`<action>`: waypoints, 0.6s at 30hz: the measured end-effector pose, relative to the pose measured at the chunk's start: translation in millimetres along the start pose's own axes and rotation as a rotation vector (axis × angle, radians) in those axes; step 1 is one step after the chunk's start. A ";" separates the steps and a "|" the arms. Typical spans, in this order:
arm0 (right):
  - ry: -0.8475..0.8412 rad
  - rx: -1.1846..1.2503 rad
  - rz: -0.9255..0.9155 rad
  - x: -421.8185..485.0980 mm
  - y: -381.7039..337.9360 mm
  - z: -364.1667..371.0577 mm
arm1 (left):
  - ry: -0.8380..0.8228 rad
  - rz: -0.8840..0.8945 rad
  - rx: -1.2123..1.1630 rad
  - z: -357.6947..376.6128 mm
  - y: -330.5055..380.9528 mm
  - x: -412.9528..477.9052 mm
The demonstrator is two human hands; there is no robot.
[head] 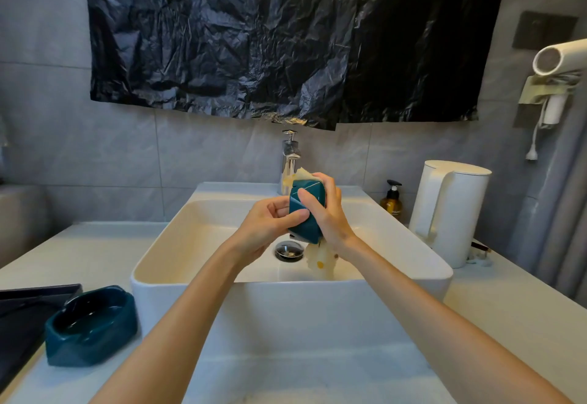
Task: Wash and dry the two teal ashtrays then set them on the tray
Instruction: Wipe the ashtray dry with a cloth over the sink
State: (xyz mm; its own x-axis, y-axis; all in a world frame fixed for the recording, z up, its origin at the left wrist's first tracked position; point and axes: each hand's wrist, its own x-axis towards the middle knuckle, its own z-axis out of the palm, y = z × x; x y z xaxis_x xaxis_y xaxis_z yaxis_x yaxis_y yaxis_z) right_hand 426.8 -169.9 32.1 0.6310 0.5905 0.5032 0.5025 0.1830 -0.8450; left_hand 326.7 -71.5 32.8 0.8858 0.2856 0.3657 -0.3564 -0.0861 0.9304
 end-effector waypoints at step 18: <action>-0.066 -0.421 -0.251 15.4 -11.5 -10.4 | 0.103 0.015 0.083 -5.0 -7.5 4.1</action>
State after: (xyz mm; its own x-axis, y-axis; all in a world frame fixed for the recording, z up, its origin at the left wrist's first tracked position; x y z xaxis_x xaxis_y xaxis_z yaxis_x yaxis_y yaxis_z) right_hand 436.9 -171.0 51.4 0.4277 0.6202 0.6576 0.8380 0.0007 -0.5457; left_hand 331.6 -64.9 27.2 0.8440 0.3795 0.3790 -0.3397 -0.1687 0.9253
